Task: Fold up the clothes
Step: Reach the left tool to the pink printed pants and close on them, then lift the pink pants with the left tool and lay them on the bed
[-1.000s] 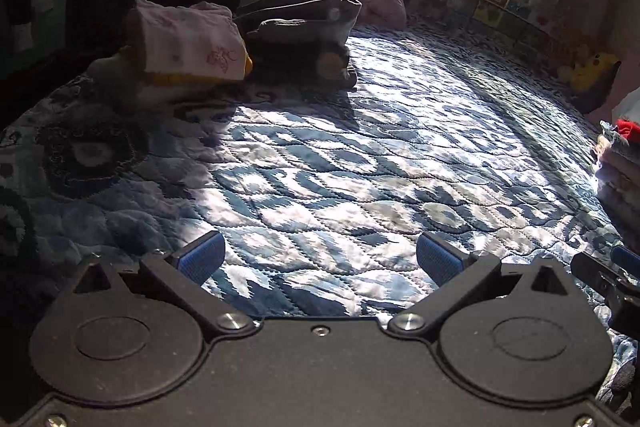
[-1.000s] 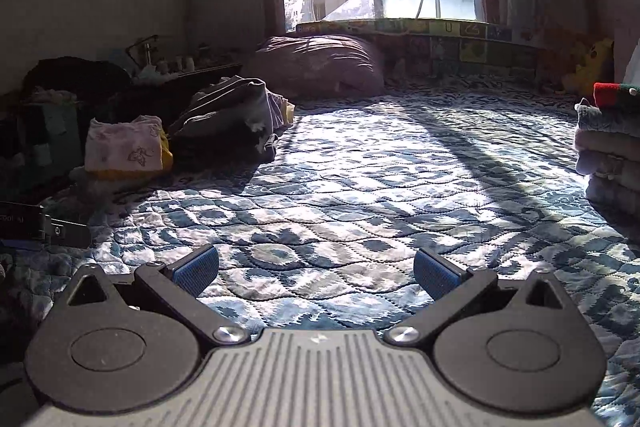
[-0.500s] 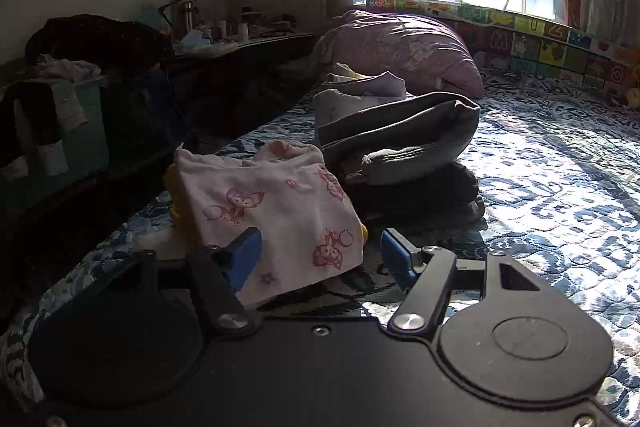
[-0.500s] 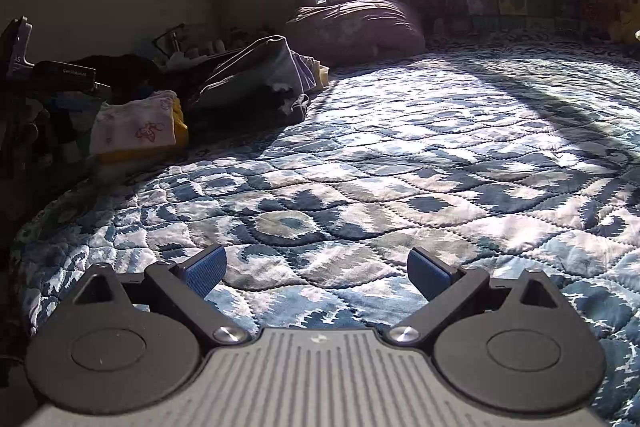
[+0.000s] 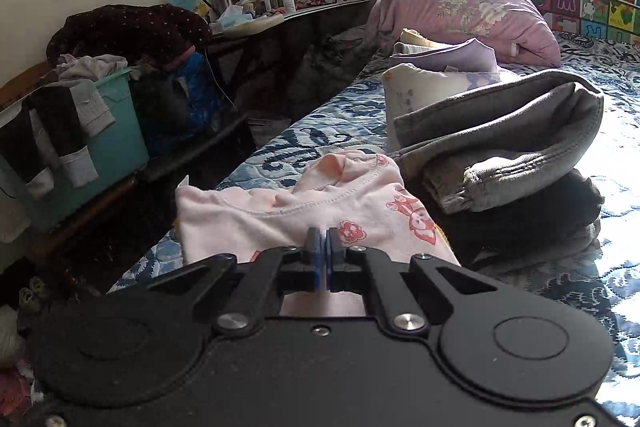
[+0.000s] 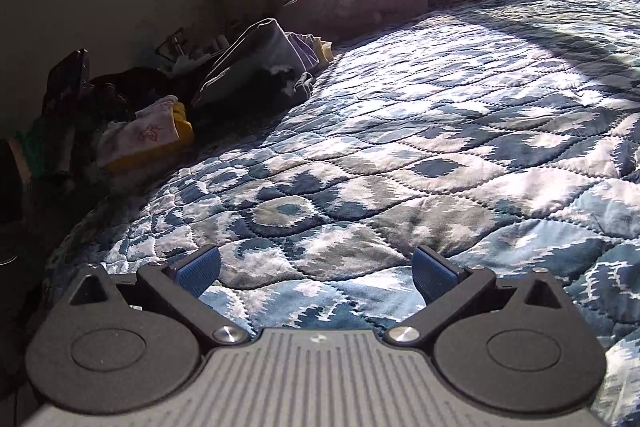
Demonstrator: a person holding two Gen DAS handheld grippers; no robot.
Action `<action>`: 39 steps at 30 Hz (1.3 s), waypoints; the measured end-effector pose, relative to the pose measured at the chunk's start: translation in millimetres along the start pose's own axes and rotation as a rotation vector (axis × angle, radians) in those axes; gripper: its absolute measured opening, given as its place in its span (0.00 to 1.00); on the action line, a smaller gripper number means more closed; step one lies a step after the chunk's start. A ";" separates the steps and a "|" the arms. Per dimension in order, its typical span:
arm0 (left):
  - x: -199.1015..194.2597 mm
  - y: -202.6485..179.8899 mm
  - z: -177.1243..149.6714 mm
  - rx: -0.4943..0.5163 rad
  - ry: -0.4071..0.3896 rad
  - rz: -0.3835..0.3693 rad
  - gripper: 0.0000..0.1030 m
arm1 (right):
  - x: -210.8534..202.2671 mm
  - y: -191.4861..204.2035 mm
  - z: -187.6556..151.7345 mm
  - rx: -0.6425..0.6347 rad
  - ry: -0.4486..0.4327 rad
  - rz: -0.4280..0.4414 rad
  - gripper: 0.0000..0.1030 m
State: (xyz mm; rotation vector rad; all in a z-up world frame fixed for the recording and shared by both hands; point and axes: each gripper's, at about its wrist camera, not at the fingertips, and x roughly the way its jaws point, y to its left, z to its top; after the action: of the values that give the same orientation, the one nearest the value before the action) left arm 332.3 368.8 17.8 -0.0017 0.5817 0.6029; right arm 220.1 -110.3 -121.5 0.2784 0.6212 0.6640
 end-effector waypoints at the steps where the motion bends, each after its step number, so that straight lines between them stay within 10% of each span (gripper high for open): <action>1: -5.0 -1.7 -0.4 0.007 -0.005 -0.008 0.00 | -1.4 -1.2 0.9 0.010 -0.003 0.002 0.98; 15: -205.7 -72.1 -13.5 0.047 -0.149 -0.282 0.00 | -73.1 -13.6 18.5 0.073 -0.174 -0.040 0.98; 30: -330.8 -219.2 9.3 0.106 -0.277 -0.676 0.00 | -179.2 -109.8 24.4 0.298 -0.419 -0.117 0.98; 39: -368.1 -278.2 -112.3 0.423 -0.155 -0.912 0.00 | -205.0 -141.7 21.3 0.361 -0.482 -0.105 0.98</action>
State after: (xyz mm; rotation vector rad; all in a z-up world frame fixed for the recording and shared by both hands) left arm 177.0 -77.2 68.0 0.1683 0.4842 -0.4073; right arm 176.0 -352.0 -74.1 0.7137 0.2844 0.3589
